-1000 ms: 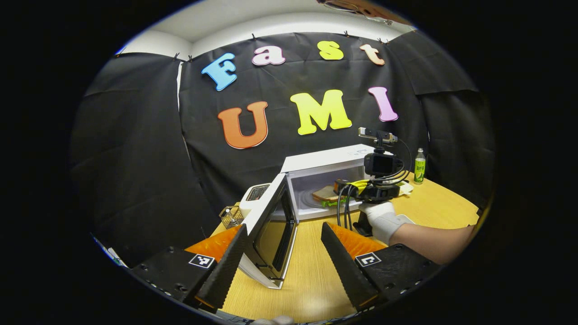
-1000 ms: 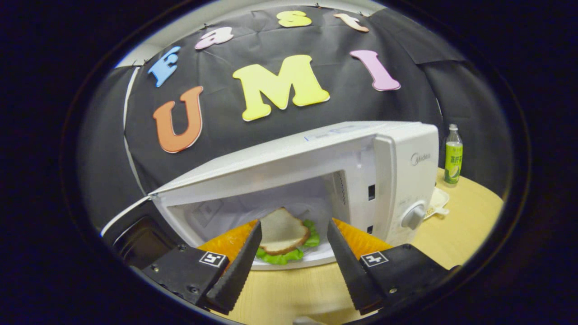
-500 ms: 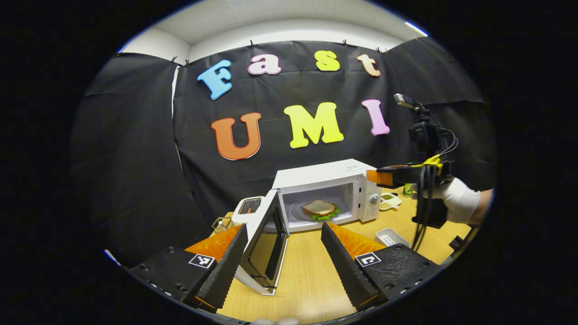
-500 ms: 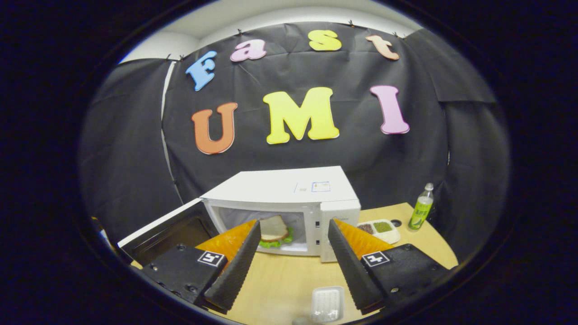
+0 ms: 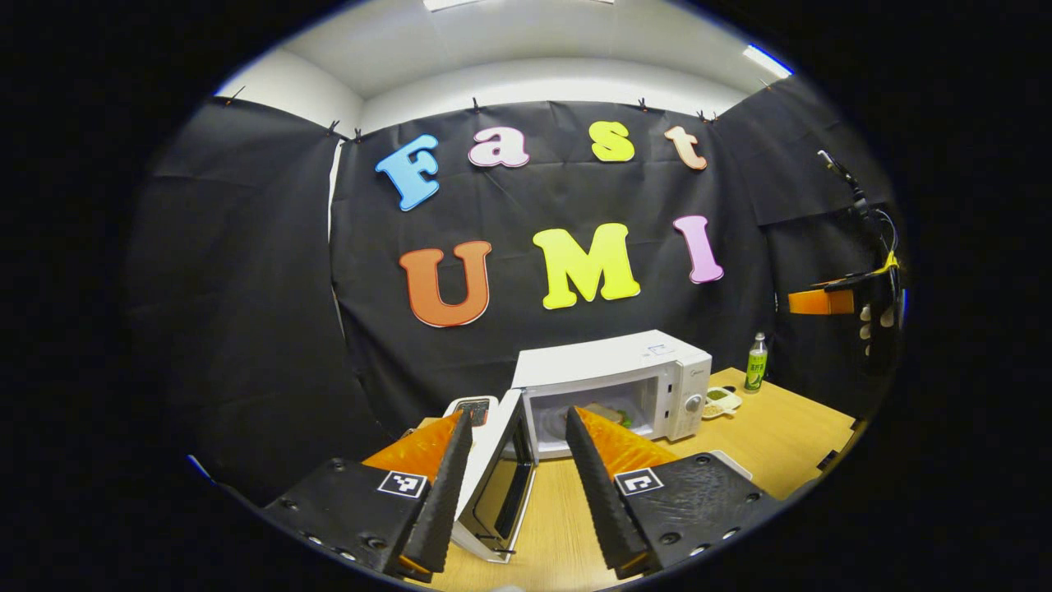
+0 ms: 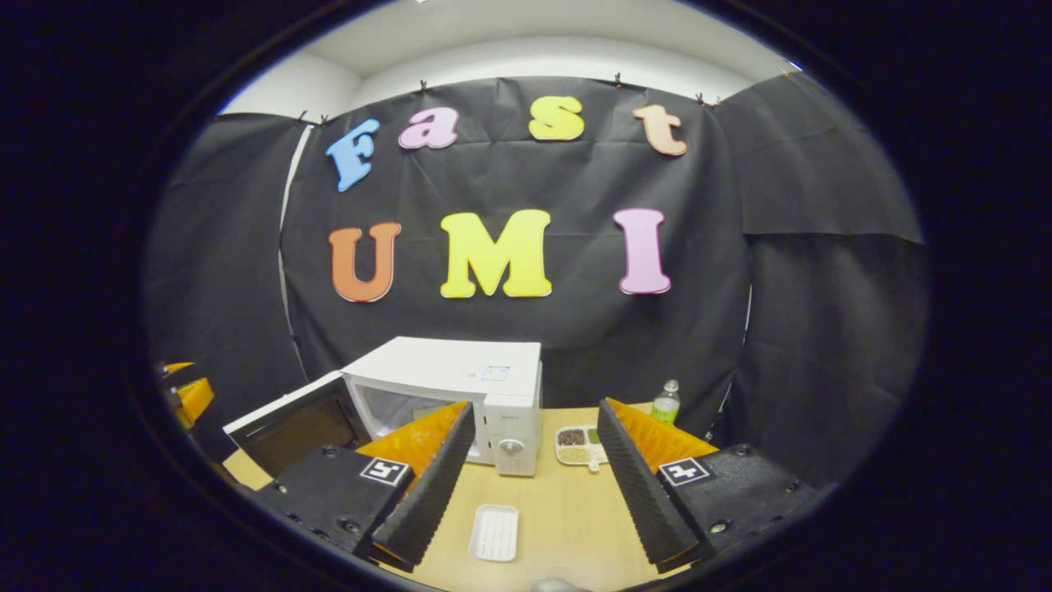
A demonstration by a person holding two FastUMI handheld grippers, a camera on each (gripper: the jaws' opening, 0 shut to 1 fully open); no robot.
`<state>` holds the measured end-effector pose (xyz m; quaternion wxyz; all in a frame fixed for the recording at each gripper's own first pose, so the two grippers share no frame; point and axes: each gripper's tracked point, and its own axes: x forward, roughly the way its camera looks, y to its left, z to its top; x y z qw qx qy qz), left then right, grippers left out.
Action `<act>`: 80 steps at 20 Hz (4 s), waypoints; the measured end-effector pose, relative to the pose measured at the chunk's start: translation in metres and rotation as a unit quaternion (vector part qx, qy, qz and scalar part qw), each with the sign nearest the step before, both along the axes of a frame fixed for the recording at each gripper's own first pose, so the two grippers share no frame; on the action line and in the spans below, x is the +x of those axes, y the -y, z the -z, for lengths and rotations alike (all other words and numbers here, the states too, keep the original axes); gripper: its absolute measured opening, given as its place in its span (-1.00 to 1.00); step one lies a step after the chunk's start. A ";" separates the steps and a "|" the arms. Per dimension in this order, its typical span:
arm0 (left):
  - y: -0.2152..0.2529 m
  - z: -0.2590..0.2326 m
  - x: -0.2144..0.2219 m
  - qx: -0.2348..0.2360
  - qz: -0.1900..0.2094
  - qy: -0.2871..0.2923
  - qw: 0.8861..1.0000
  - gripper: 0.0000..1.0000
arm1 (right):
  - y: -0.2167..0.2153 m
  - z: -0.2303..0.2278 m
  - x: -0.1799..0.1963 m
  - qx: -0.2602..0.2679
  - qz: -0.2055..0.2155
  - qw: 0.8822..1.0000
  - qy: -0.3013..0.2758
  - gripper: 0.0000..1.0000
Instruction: Open the microwave oven with the left hand, put the food in, and close the microwave oven.
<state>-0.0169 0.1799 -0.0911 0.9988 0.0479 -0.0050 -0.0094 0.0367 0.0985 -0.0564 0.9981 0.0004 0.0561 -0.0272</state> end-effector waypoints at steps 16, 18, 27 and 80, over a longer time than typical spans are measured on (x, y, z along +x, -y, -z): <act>-0.086 0.032 0.004 -0.009 -0.071 -0.007 0.997 -1.00 | 0.015 -0.005 -0.039 0.021 0.003 1.000 -0.017 0.91; -0.109 0.056 0.006 -0.014 -0.091 -0.023 0.995 -1.00 | 0.016 -0.003 -0.040 0.021 0.004 1.000 -0.023 0.91; -0.148 0.148 0.021 -0.022 -0.110 -0.087 0.990 -1.00 | 0.013 0.013 -0.046 0.034 0.009 0.997 -0.069 0.92; 0.193 0.144 0.150 -0.002 0.167 -0.104 0.981 -1.00 | 0.089 0.008 -0.047 0.022 0.067 0.994 -0.087 0.92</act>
